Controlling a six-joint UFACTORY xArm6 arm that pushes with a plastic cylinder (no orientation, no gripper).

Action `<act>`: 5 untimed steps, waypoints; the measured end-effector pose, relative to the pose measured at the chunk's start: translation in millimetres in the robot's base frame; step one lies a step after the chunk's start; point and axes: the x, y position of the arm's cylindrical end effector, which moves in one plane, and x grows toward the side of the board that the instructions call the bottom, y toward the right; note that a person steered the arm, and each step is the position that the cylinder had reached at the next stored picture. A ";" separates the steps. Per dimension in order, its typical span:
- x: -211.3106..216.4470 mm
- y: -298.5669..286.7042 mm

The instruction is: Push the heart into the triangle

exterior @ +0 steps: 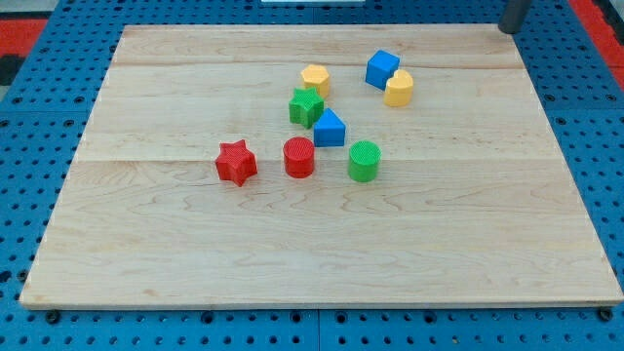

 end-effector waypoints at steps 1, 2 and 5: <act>0.7 -11.3; 27.0 -6.6; 129.5 -48.7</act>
